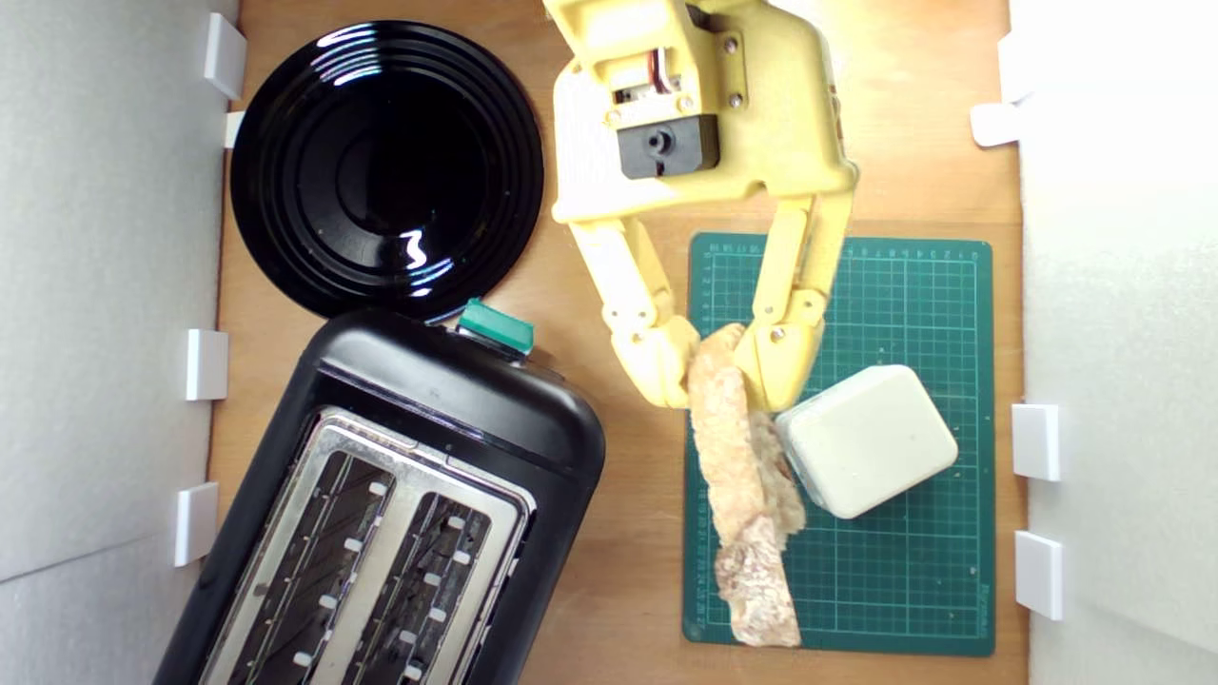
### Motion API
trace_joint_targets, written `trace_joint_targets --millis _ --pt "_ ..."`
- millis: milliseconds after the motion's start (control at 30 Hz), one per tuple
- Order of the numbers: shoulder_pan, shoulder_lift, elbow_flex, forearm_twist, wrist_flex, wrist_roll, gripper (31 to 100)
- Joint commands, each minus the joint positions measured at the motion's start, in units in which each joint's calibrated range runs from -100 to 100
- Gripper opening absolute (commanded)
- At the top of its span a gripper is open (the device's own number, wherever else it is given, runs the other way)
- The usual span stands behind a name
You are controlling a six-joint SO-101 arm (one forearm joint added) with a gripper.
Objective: Pick bread and place in toaster
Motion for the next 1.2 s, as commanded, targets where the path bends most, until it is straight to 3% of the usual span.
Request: trace_joint_targets --millis 0,167,367,667,767,1167 --pt "4.4 0.1 -7.2 0.1 4.2 5.1 56.7" --pt "8.2 0.5 -10.0 0.7 7.5 10.3 56.7" --pt "9.4 0.8 -9.9 5.2 7.5 11.7 56.7" --pt "9.7 6.4 -9.9 19.8 7.5 11.5 56.7" --pt "9.8 6.9 -9.8 22.2 7.5 11.5 56.7" --pt "14.5 7.9 -10.5 21.6 6.8 11.9 56.7"
